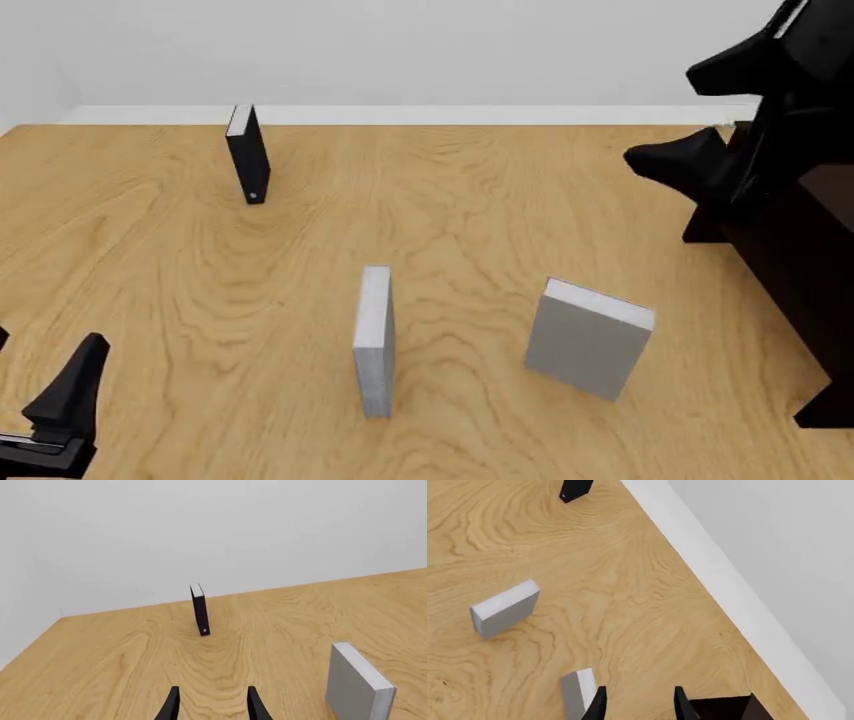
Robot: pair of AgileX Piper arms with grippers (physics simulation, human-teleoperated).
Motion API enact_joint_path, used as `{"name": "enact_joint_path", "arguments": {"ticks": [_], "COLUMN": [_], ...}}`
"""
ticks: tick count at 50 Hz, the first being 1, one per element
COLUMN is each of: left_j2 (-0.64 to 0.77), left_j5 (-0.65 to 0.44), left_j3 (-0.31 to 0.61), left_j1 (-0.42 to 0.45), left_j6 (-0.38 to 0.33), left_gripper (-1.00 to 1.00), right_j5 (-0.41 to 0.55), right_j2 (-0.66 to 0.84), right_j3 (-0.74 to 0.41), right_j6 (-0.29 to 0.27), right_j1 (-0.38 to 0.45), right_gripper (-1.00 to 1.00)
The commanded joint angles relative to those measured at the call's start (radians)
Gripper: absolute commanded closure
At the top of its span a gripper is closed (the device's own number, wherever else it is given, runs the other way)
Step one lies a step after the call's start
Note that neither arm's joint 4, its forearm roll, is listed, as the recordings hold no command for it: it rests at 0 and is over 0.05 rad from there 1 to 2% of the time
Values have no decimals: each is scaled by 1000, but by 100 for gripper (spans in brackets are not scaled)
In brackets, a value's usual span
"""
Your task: Pick up the book on the right and place it on the cabinet shelf.
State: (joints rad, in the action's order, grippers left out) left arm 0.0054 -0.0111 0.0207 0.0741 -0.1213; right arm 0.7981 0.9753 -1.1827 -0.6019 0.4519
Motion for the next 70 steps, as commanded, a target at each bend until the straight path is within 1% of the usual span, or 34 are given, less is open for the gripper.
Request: {"name": "enact_joint_path", "arguments": {"ticks": [1, 5, 7, 9, 10, 12, 13, 14, 16, 18, 20, 21, 23, 24, 26, 28, 30, 33, 39, 42, 46, 52, 59, 64, 70], "left_j2": [-4, -4, -4, -3, -4, -4, -4, -4, -4, -4, -3, -3, -3, -3, -1, -1, 0, 0, -4, -3, -1, 1, -2, -1, -1], "left_j5": [5, 2, 4, 6, 6, 9, 7, 7, 6, 7, 10, 11, 10, 9, 7, 7, 7, 4, -4, -4, -5, -6, -11, -15, -21], "left_j3": [-1, 0, -4, -6, -7, -6, -7, -7, -9, -11, -11, -11, -11, -11, -11, -12, -15, -13, -12, -11, -13, -15, -14, -12, -13], "left_j1": [-5, 0, -1, -2, -2, -11, -11, -7, -10, -5, -8, -7, -8, -8, -5, -6, -3, -3, 2, 3, 7, 21, 20, 22, 23], "left_j6": [-5, 0, -3, -1, -1, -1, -1, -3, 1, -3, 0, -2, -1, 0, -3, -1, -1, 0, -3, -3, -5, -7, -8, -8, -11], "left_gripper": [-100, -100, -100, -100, -100, -100, -100, -100, -100, -100, -100, -100, -100, -100, -100, -100, -100, -100, -100, -100, -100, -100, -100, -100, -100], "right_j5": [64, 66, 75, 72, 68, 79, 77, 77, 89, 87, 97, 97, 96, 98, 109, 109, 111, 114, 115, 105, 102, 92, 72, 59, 28], "right_j2": [87, 104, 119, 128, 132, 145, 147, 152, 161, 165, 174, 177, 182, 185, 194, 205, 215, 229, 257, 260, 266, 271, 291, 308, 323], "right_j3": [-34, -33, -46, -43, -38, -34, -23, -27, -19, -18, -4, -5, 0, 14, 4, -8, 5, 13, -10, 4, 11, 34, 37, 50, 83], "right_j6": [-34, -49, -38, -41, -47, -39, -48, -37, -38, -31, -31, -27, -30, -42, -26, -31, -44, -45, -64, -95, -99, -128, -135, -122, -121], "right_j1": [61, 51, 62, 64, 78, 91, 82, 93, 110, 106, 130, 124, 123, 131, 145, 146, 153, 162, 144, 120, 114, 103, 102, 117, 118], "right_gripper": [-100, -100, -100, -100, -100, -100, -100, -100, -100, -100, -100, -100, -100, -100, -100, -100, -100, -100, -100, -100, -100, -100, -100, -100, -100]}}
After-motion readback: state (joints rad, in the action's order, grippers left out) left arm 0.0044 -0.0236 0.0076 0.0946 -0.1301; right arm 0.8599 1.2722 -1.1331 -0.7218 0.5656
